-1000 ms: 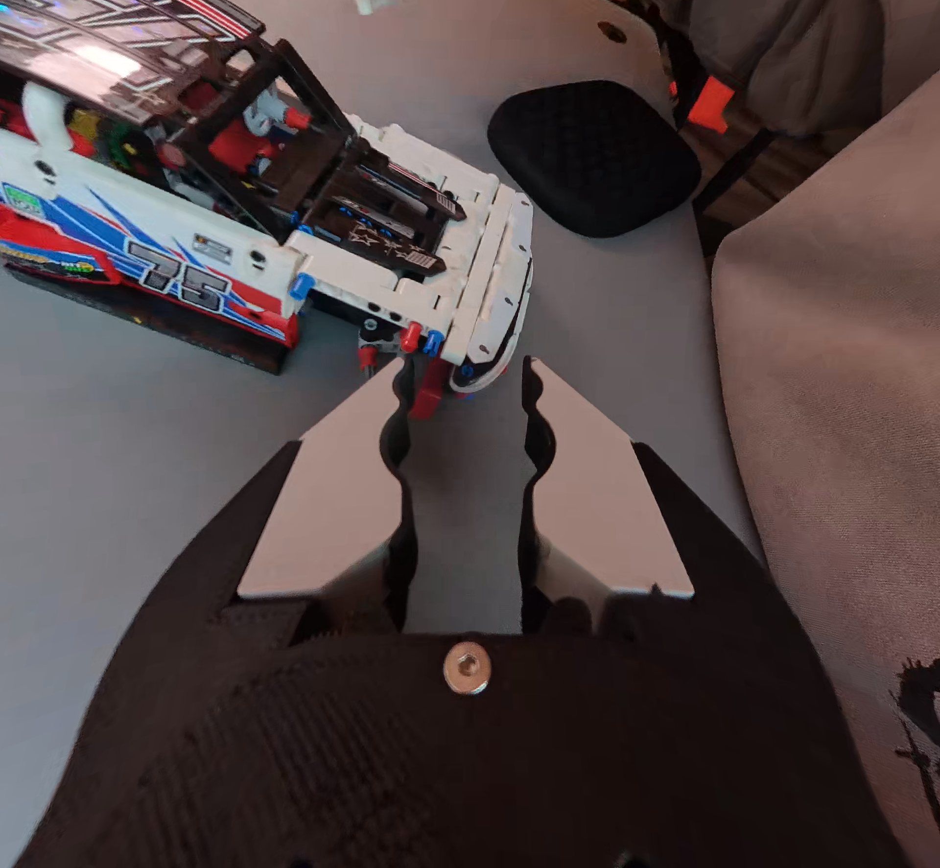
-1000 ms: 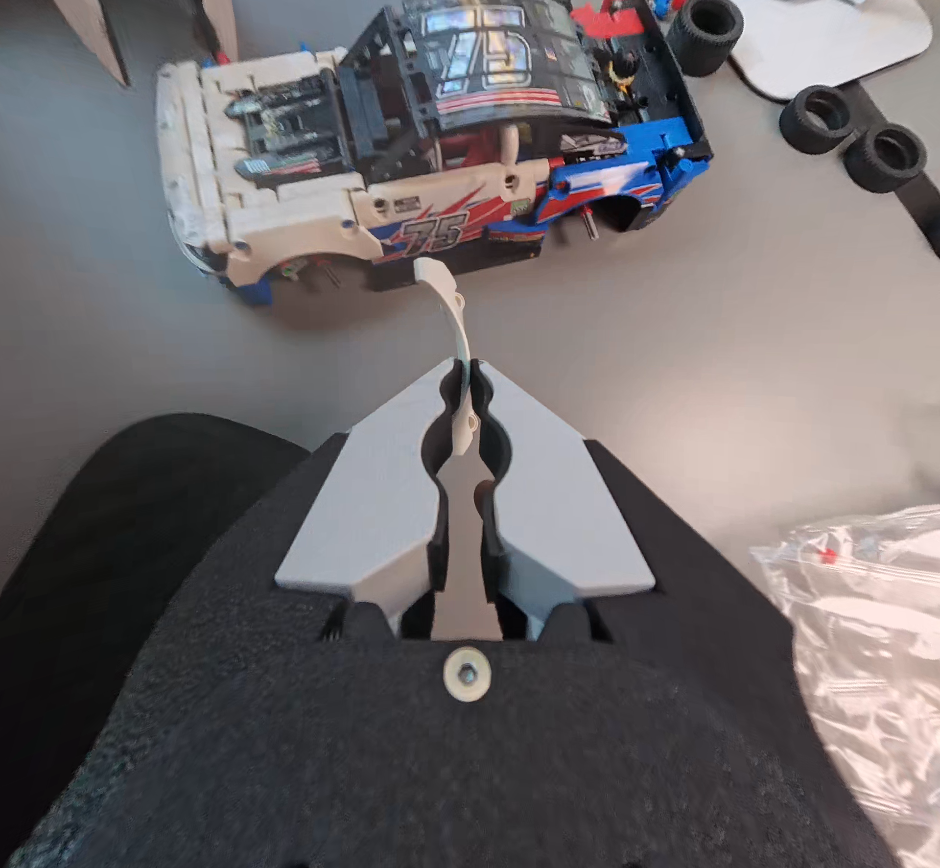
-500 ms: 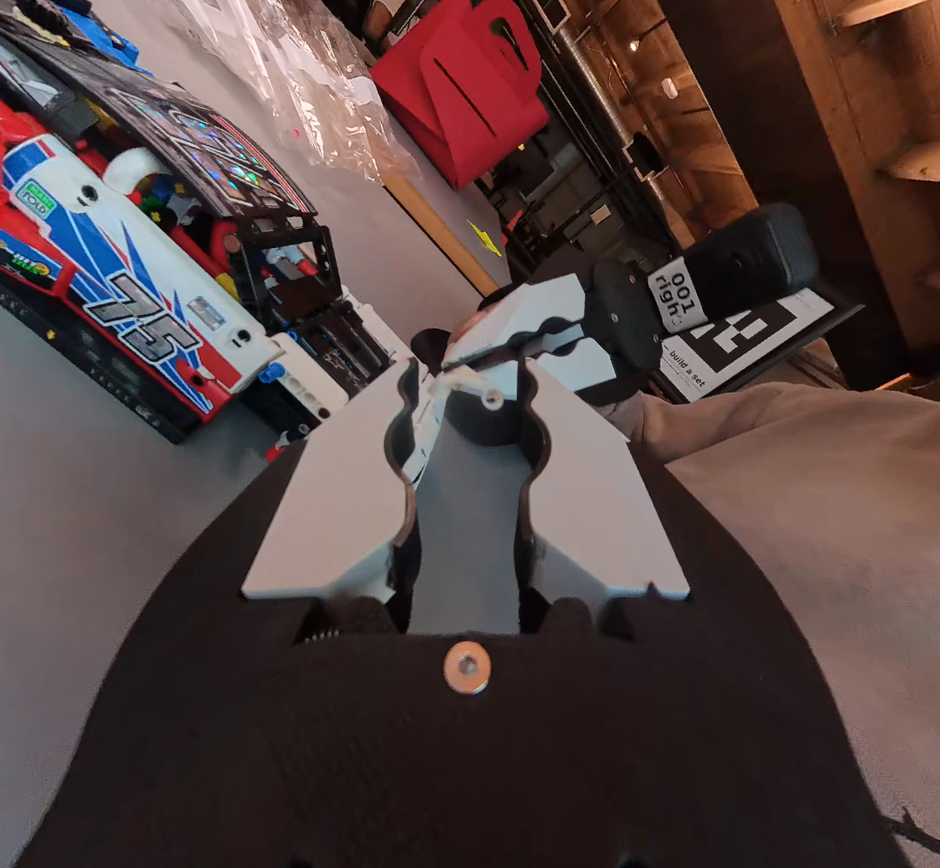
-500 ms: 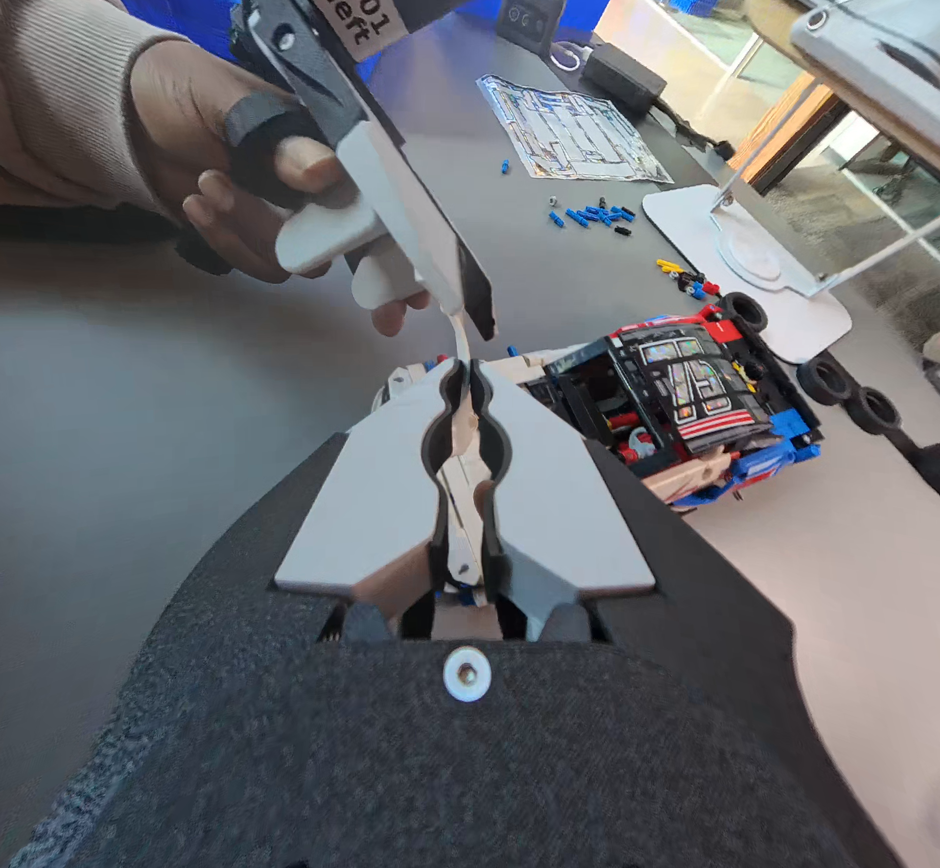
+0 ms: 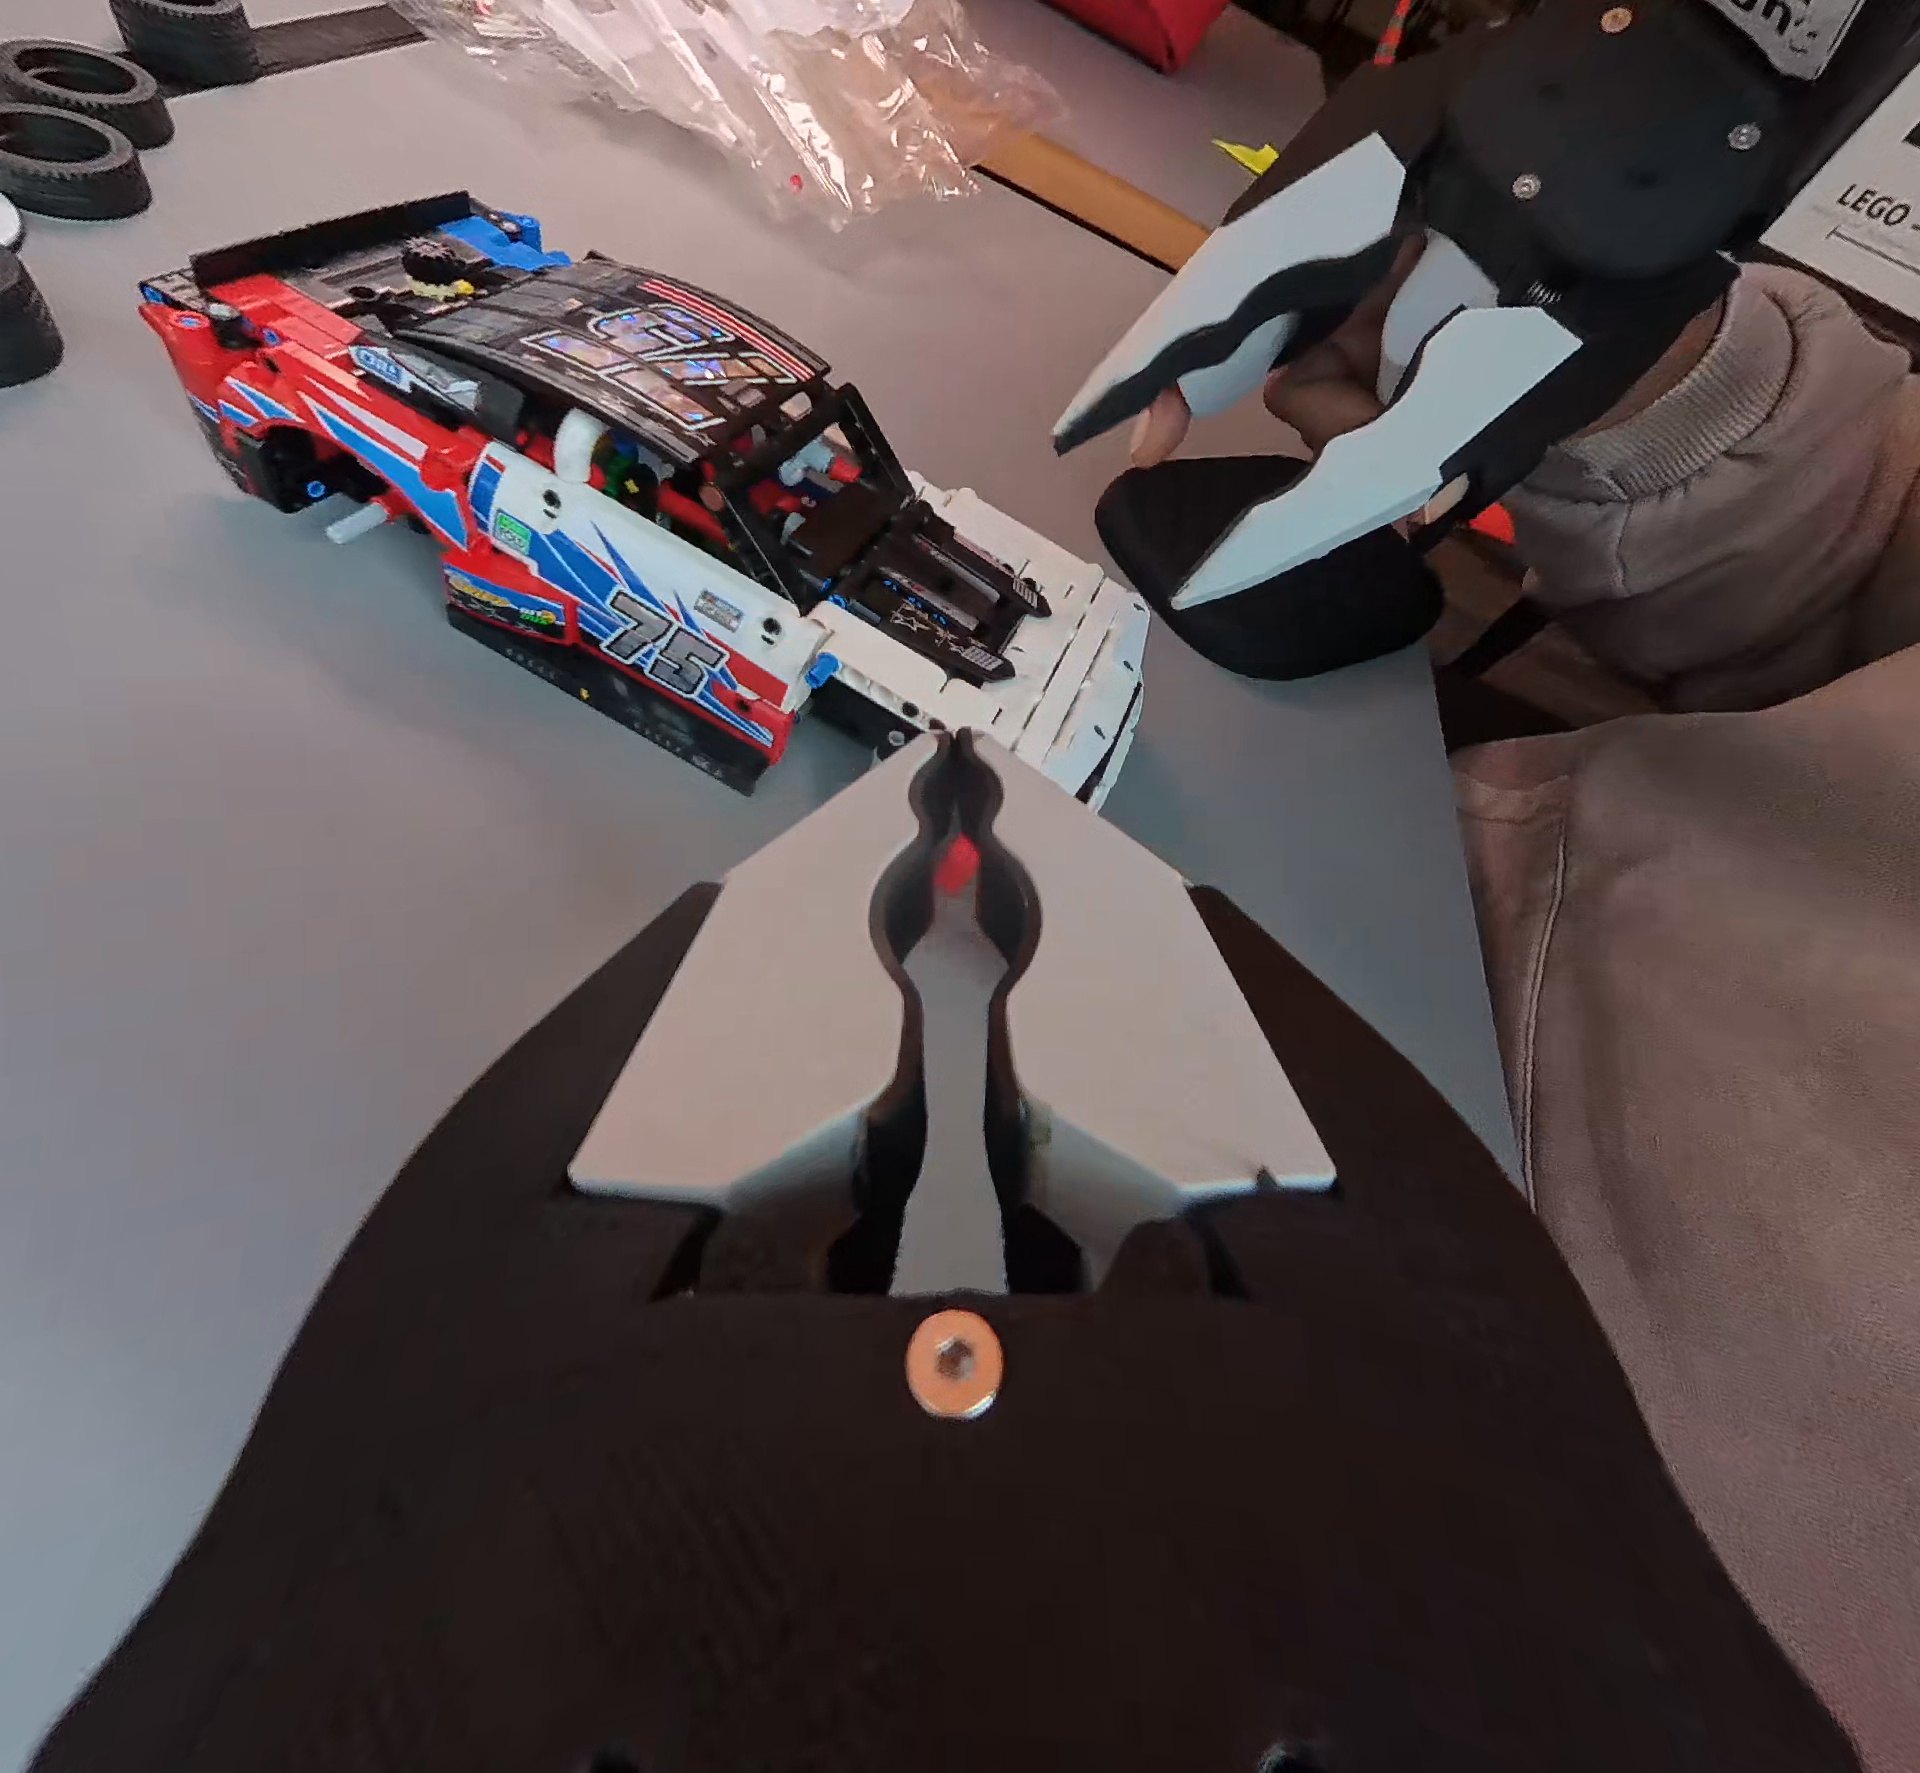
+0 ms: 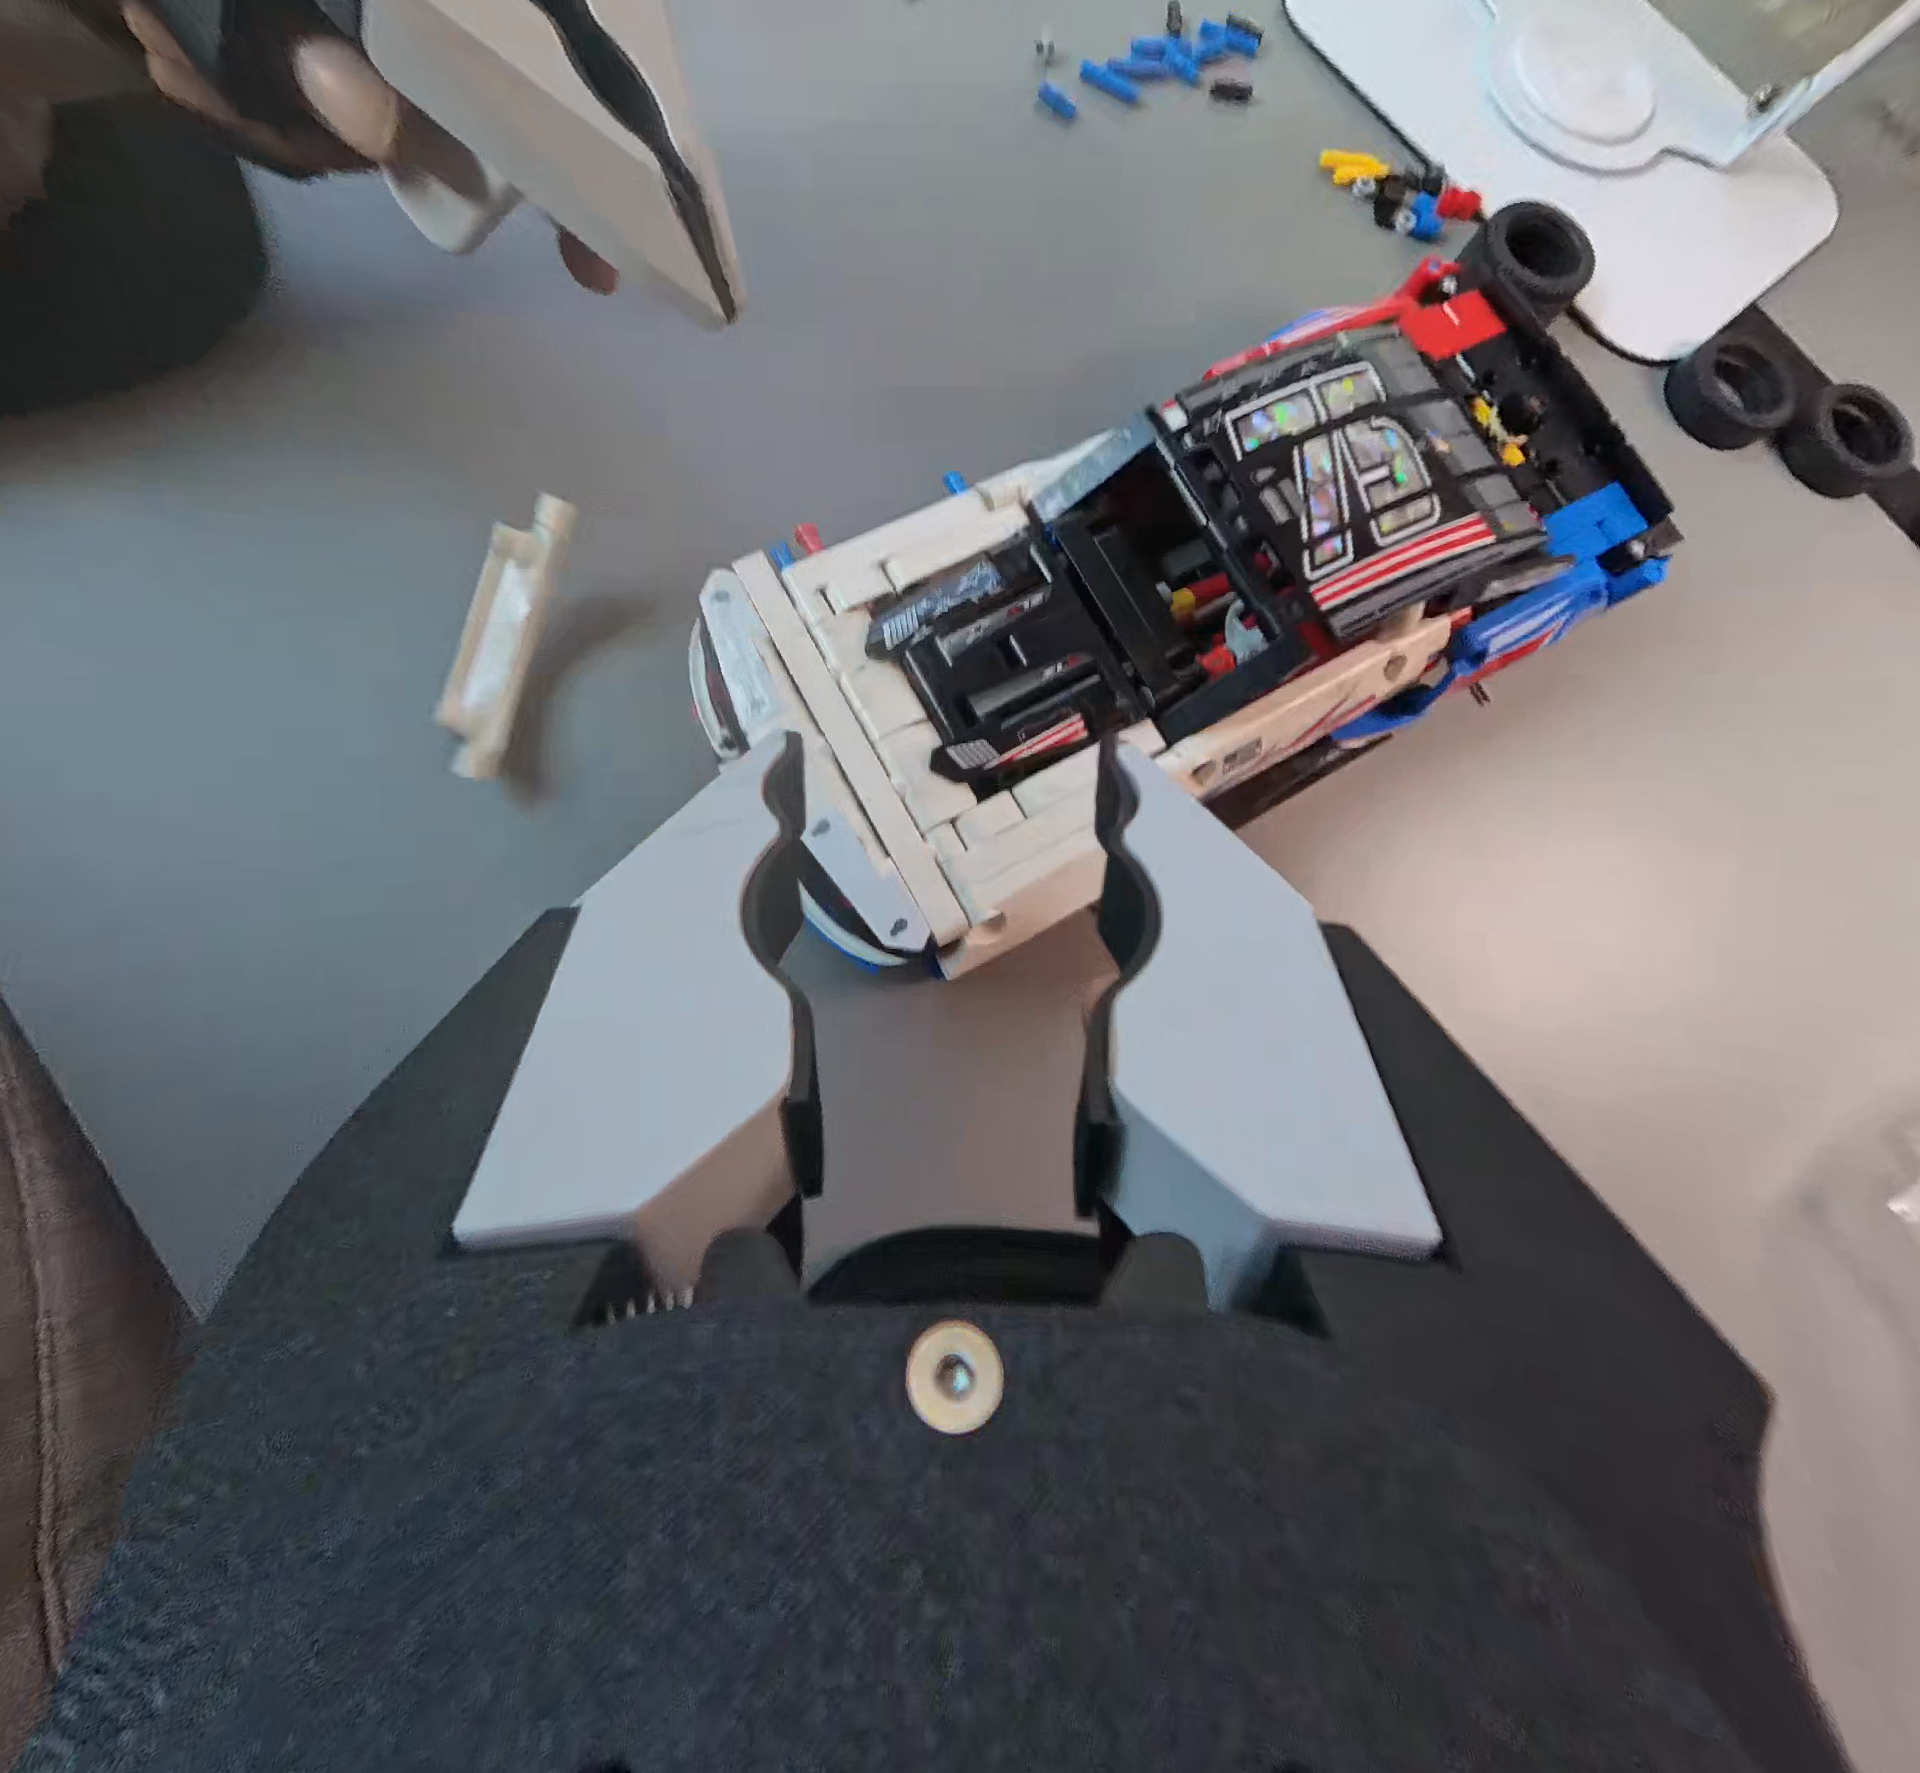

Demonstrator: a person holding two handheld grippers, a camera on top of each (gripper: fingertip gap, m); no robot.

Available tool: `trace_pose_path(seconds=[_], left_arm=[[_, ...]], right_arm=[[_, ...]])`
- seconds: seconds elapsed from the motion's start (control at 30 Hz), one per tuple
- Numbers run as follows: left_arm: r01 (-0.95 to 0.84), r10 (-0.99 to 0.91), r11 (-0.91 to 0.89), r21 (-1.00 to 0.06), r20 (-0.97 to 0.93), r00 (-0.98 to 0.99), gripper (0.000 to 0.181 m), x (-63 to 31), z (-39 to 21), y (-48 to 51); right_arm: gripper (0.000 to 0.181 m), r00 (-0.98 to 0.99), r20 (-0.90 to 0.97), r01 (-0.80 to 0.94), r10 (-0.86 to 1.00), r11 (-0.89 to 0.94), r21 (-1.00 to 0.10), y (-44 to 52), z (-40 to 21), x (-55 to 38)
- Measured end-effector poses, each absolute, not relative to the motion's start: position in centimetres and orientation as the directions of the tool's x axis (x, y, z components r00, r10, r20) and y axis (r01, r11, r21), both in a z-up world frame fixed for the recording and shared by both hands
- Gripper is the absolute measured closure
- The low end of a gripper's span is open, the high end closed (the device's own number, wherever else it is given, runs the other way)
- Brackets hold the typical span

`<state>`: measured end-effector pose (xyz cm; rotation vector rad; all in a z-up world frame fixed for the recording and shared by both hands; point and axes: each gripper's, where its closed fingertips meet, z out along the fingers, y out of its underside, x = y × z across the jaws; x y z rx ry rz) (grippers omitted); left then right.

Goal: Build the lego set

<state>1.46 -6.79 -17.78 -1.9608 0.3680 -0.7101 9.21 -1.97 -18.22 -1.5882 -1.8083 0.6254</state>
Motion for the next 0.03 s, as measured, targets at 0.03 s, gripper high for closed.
trace_pose_path(seconds=[0.03], left_arm=[[0.011, -0.539, -0.482, -0.876, 0.307, 0.784, 0.181, 1.61, -18.13, -6.98]], right_arm=[[0.119, -0.054, 0.166, 0.713, 0.985, 0.155, -0.684, -1.95, -19.02, 9.68]])
